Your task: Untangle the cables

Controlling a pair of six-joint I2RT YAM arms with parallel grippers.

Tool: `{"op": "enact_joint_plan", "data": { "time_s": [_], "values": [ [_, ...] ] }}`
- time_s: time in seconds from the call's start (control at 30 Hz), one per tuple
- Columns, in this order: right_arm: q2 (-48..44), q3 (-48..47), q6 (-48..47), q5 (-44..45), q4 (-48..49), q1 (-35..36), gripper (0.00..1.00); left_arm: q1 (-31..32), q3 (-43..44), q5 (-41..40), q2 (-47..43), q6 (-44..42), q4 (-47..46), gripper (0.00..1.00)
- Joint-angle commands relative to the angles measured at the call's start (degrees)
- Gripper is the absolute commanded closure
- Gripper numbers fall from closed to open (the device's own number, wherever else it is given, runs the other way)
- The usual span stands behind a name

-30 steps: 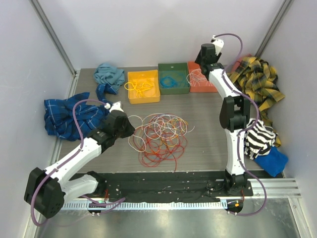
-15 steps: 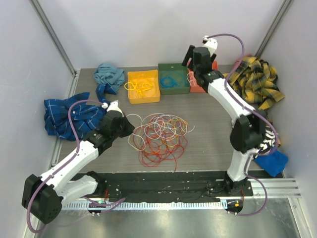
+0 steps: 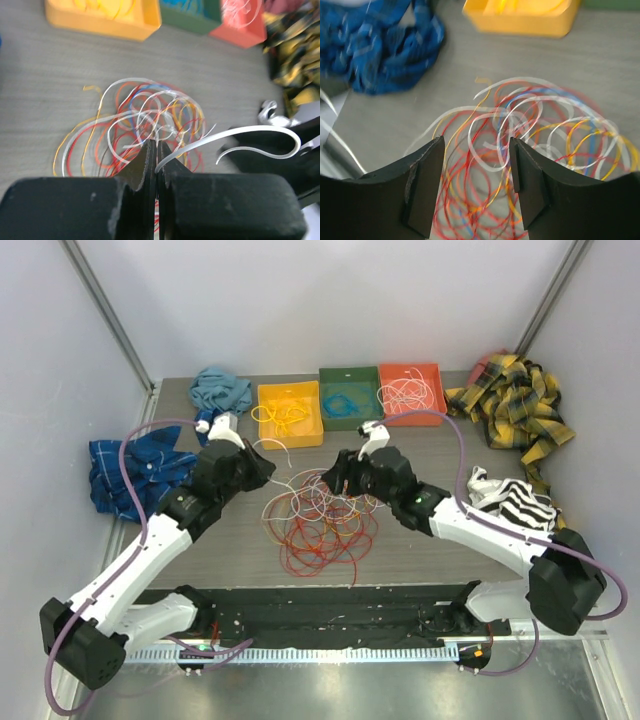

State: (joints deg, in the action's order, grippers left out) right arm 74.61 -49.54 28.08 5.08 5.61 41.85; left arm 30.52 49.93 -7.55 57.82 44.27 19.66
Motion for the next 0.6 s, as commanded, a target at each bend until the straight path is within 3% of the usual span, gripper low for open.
{"op": "enact_joint_plan", "data": {
  "time_s": [0.0,0.33,0.57],
  "values": [
    [-4.73,2.07,0.4,-4.29,5.9,4.02,0.36,0.24,5.35,-1.5,0.89,-1.91,-0.15,1.0],
    [-7.55,7.43,-1.62,-5.35,10.12,10.44,0.37,0.24,8.34,-2.64,2.82,-3.14,0.64,1.0],
    [-3.07,7.35,-1.53,-5.61,15.57,12.91,0.36,0.24,9.83,-2.82,3.0,-3.84,1.26,1.0]
  ]
}}
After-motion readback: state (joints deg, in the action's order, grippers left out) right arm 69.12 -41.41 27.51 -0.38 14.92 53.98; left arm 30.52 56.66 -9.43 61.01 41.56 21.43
